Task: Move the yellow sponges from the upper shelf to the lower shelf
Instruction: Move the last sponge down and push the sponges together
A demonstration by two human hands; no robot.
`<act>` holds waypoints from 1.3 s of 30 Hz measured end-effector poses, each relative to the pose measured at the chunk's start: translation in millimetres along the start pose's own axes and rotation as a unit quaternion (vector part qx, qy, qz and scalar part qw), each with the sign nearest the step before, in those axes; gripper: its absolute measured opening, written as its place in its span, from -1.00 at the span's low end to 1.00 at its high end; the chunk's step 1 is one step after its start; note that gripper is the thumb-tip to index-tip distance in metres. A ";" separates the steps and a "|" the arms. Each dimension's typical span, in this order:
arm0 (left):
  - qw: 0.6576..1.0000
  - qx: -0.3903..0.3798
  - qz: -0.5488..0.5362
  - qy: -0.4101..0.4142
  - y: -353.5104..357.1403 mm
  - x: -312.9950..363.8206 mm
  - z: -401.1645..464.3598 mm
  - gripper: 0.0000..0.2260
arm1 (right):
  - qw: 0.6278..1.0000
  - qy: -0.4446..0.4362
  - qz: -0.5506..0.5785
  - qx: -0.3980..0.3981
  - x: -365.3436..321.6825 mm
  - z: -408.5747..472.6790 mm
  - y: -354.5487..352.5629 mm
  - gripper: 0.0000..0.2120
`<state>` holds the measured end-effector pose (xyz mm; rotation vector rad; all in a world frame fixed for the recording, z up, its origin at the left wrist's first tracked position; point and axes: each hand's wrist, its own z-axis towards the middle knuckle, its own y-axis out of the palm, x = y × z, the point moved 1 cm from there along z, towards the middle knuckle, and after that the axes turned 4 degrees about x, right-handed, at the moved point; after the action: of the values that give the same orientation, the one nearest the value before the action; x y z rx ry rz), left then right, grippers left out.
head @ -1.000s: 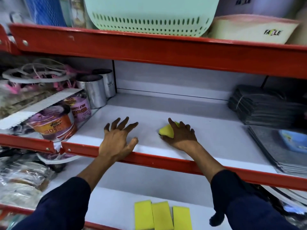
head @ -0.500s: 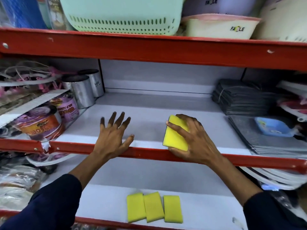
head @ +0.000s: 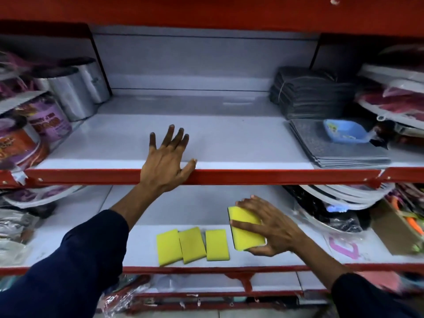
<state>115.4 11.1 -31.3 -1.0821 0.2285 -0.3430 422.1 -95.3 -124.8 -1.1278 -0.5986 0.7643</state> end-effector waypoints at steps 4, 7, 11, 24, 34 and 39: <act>1.000 -0.002 0.005 -0.010 -0.4 2.6 0.5 -0.30 | 0.991 0.089 0.049 -0.087 0.5 -29.9 56.3 -0.31; 1.000 -0.003 0.007 -0.011 -1.7 3.8 0.4 -0.30 | 0.979 0.145 0.061 -0.132 0.9 -39.1 93.4 -0.25; 1.000 -0.010 0.015 -0.015 -1.2 3.9 1.9 -0.31 | 0.966 0.192 0.067 -0.161 4.2 -41.7 130.7 -0.21; 0.982 0.118 -0.112 0.093 -7.8 37.0 -44.4 -0.46 | 0.931 0.327 0.124 -0.107 14.1 -47.6 139.5 -0.05; 0.965 -0.091 -0.200 0.146 132.2 99.9 -148.3 -0.59 | 0.902 0.379 0.159 -0.135 -10.6 -35.9 162.4 -0.53; 0.954 -0.242 -0.171 0.052 177.0 107.0 -157.7 -0.61 | 0.898 0.379 0.177 -0.133 -18.0 -43.6 165.3 -0.52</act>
<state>188.1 -84.1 -262.1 -1.5970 0.2247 -0.6808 405.8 -96.0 -295.9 -1.6905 0.1802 0.4834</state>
